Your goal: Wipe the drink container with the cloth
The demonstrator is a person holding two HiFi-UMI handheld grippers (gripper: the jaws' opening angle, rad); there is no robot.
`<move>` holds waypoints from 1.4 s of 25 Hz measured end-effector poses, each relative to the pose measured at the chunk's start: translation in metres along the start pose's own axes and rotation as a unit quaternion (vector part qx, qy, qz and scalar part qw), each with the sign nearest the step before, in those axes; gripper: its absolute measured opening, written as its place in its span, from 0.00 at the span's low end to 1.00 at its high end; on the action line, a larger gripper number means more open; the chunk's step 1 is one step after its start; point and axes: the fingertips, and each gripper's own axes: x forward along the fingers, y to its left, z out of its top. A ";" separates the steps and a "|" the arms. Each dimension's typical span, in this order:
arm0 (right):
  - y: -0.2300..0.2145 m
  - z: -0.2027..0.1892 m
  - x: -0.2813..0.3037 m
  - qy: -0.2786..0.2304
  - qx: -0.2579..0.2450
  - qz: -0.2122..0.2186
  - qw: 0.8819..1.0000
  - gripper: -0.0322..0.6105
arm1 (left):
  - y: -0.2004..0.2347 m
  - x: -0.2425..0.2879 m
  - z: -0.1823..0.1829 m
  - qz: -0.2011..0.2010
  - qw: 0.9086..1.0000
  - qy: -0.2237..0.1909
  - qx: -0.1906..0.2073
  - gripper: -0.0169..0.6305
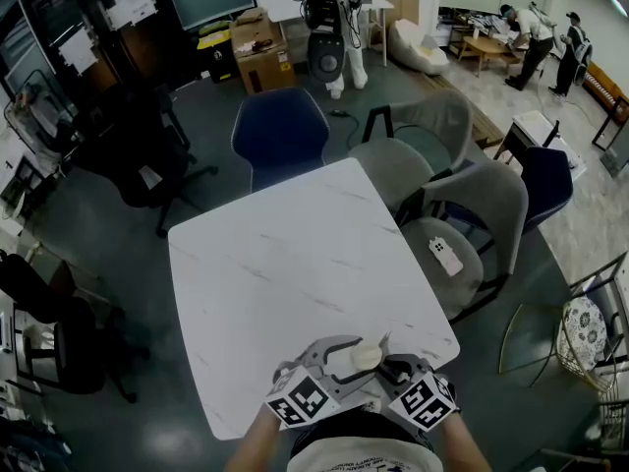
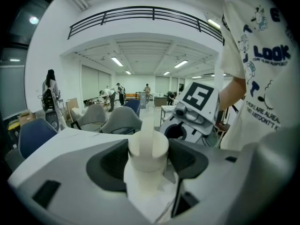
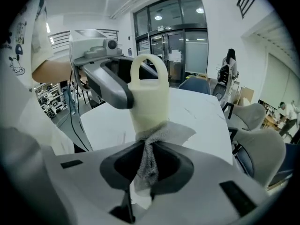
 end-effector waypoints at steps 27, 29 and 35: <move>0.003 0.025 -0.019 -0.015 -0.033 0.044 0.998 0.12 | 0.000 -0.002 -0.007 -0.109 0.989 0.053 0.086 0.45; 0.002 0.020 -0.013 -0.009 -0.028 0.045 0.999 0.12 | 0.000 -0.002 -0.007 -0.109 0.989 0.053 0.088 0.45; -0.001 0.002 0.005 0.009 -0.011 0.049 0.999 0.12 | 0.000 -0.001 -0.007 -0.105 0.989 0.053 0.088 0.45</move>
